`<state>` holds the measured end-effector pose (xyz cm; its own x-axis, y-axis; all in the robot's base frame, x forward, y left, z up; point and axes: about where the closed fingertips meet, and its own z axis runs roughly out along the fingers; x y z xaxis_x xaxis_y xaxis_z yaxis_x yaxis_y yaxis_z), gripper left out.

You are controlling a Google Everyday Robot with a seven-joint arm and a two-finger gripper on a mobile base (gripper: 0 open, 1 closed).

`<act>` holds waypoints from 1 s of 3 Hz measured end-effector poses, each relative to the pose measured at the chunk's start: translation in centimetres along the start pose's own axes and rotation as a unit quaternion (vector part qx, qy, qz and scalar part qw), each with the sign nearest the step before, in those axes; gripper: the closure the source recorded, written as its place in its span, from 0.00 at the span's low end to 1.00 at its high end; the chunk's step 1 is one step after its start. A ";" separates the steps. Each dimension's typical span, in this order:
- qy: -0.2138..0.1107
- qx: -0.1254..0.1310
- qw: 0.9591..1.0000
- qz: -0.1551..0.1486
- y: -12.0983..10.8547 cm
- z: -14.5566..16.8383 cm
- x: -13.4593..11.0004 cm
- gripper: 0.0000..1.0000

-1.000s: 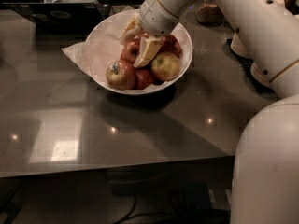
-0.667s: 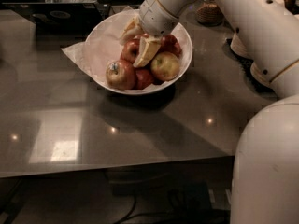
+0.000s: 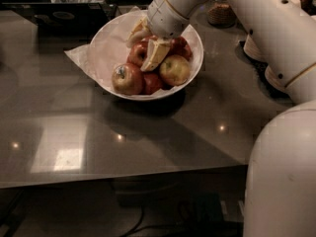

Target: Pick apple from white bowl

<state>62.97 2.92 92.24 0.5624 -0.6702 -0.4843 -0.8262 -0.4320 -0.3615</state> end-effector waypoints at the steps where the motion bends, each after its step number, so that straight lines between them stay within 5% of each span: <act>1: -0.008 0.020 1.000 -0.016 -0.4 -1.1 -1.0 1.00; 3: -0.021 0.072 0.995 -0.058 -0.6 -4.8 -4.0 1.00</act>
Offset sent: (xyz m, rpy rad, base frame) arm -0.0264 -0.0039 0.0791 0.1423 -0.1895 0.0538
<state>61.06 2.93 98.22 0.6578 -0.5928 -0.4646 -0.7435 -0.4122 -0.5266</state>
